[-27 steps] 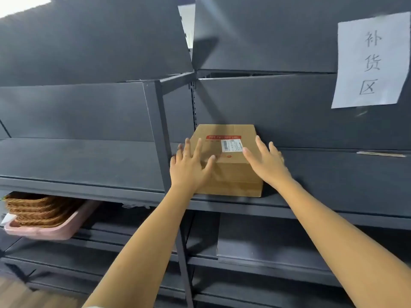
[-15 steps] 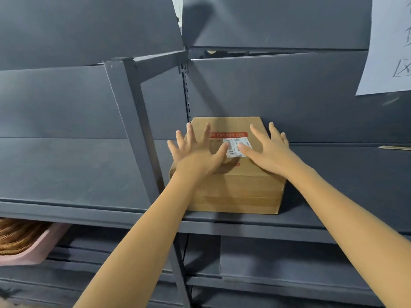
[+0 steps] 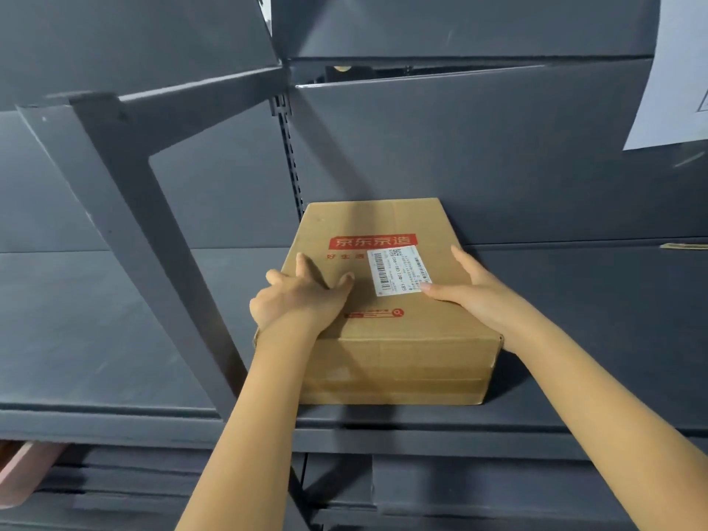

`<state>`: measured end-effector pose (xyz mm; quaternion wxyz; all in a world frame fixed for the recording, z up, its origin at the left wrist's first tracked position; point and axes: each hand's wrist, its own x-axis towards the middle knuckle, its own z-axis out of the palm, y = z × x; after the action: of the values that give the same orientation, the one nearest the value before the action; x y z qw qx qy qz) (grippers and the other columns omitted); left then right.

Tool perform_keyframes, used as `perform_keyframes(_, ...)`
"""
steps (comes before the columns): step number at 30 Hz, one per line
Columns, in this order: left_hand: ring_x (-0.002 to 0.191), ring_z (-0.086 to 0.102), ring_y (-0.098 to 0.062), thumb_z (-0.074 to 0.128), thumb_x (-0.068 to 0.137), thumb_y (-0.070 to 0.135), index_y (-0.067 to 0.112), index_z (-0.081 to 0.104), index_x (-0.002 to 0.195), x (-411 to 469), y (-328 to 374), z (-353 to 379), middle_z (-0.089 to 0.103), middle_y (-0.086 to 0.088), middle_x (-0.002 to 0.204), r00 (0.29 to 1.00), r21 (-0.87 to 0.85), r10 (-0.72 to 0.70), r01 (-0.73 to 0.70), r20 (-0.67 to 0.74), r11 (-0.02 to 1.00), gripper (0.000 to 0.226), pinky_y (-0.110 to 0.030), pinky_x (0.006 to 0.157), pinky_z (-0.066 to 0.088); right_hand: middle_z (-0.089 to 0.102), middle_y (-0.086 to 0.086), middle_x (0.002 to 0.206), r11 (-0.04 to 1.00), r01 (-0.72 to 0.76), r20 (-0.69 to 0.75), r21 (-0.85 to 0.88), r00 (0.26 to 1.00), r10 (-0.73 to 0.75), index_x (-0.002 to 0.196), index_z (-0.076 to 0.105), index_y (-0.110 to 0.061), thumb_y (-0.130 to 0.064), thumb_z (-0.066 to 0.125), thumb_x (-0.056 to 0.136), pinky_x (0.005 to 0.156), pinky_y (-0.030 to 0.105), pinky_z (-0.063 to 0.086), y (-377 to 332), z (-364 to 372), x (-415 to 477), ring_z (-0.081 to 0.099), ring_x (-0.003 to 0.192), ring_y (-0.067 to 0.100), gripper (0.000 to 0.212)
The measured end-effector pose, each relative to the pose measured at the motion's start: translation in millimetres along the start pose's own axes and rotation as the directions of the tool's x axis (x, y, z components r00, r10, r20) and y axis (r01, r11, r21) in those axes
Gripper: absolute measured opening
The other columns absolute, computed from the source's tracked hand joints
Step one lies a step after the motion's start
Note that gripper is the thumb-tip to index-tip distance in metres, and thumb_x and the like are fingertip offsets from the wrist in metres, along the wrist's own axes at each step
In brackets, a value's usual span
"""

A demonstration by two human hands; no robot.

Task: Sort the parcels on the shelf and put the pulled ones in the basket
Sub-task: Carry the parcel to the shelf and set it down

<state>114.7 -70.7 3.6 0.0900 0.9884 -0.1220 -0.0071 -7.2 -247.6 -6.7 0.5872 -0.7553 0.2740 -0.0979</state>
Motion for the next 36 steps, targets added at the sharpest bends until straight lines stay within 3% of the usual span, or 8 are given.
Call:
perform_keyframes(4,0.120,0.052,-0.034,0.034,0.074,0.084,0.029,0.010,0.149,-1.0,-2.7,-10.7,0.047,-0.009,0.136,0.999,-0.083,-0.015,0.019,0.045,0.996,0.095,-0.040,0.088,0.041,0.049,-0.012,0.129,0.977,-0.086,0.013,0.195,0.996,0.085,0.150,0.009,-0.040,-0.024,0.075,0.080,0.092,0.047,0.050,6.9,-2.5,2.8,0.057,0.112,0.023,0.098)
perform_keyframes(11,0.125,0.048,-0.032,0.046,0.068,0.084,0.022,0.020,0.146,-6.2,-1.3,-20.4,0.048,-0.007,0.138,0.991,-0.215,-0.019,0.047,0.131,0.975,0.102,-0.042,0.091,0.040,0.064,0.003,0.117,0.885,-0.139,0.128,0.445,0.988,0.091,0.128,0.047,-0.038,-0.023,0.064,0.087,0.080,0.042,0.054,21.9,-7.4,-8.8,0.063,0.105,0.026,0.046)
perform_keyframes(14,0.117,0.053,-0.028,0.049,0.067,0.082,0.021,0.028,0.139,-18.2,8.5,-17.8,0.053,-0.003,0.130,0.987,-0.250,0.084,-0.047,0.141,0.967,0.097,-0.039,0.083,0.042,0.066,0.001,0.117,0.873,-0.109,0.093,0.475,0.993,0.073,0.124,0.051,-0.041,-0.020,0.062,0.089,0.077,0.041,0.054,32.4,-29.5,-29.9,0.064,0.105,0.025,0.042)
perform_keyframes(20,0.140,0.032,-0.023,0.044,0.086,0.063,0.021,0.004,0.153,-72.7,70.7,-2.6,0.027,0.002,0.156,0.902,-0.494,0.424,-0.330,0.088,0.804,0.088,-0.038,0.106,0.032,0.073,-0.017,0.096,0.852,0.115,-0.216,0.510,0.976,-0.002,0.105,0.057,-0.048,-0.010,0.056,0.089,0.058,0.022,0.055,68.8,-104.3,-109.8,0.072,0.083,0.006,0.041)
perform_keyframes(23,0.137,0.033,-0.012,0.043,0.092,0.053,0.028,0.018,0.150,-100.6,111.2,4.5,0.036,0.020,0.144,0.810,-0.641,0.584,-0.419,0.057,0.643,0.068,-0.031,0.102,0.029,0.072,-0.025,0.089,0.872,0.196,-0.433,0.449,0.901,0.021,0.108,0.051,-0.051,-0.011,0.056,0.088,0.052,0.015,0.052,88.6,-136.6,-160.4,0.070,0.076,-0.002,0.044)
perform_keyframes(28,0.110,0.048,-0.001,0.041,0.096,0.044,0.045,0.045,0.121,-147.1,173.5,17.9,0.047,0.027,0.120,0.609,-0.805,0.787,-0.417,0.096,0.421,0.025,-0.021,0.089,0.032,0.067,-0.016,0.114,0.866,0.242,-0.658,0.438,0.743,0.125,0.131,0.041,-0.053,-0.027,0.065,0.073,0.080,0.039,0.050,115.3,-159.9,-247.4,0.063,0.107,0.017,0.068)
perform_keyframes(31,0.100,0.051,0.005,0.042,0.096,0.043,0.052,0.047,0.089,-180.8,201.0,30.9,0.052,0.029,0.107,0.462,-0.875,0.874,-0.347,0.154,0.338,0.013,-0.026,0.083,0.038,0.072,-0.020,0.095,0.836,0.314,-0.784,0.450,0.587,0.202,0.132,0.042,-0.047,-0.017,0.065,0.077,0.067,0.029,0.054,131.8,-159.9,-294.4,0.071,0.085,0.008,0.067)
perform_keyframes(36,0.102,0.062,0.000,0.046,0.095,0.042,0.049,0.058,0.108,-237.3,223.6,63.2,0.065,0.022,0.113,0.182,-0.946,0.941,-0.108,0.284,0.306,0.019,-0.025,0.080,0.046,0.071,-0.005,0.112,0.775,0.441,-0.880,0.452,0.365,0.305,0.135,0.044,-0.041,-0.010,0.069,0.070,0.068,0.030,0.060,161.9,-122.5,-374.1,0.071,0.093,0.017,0.076)
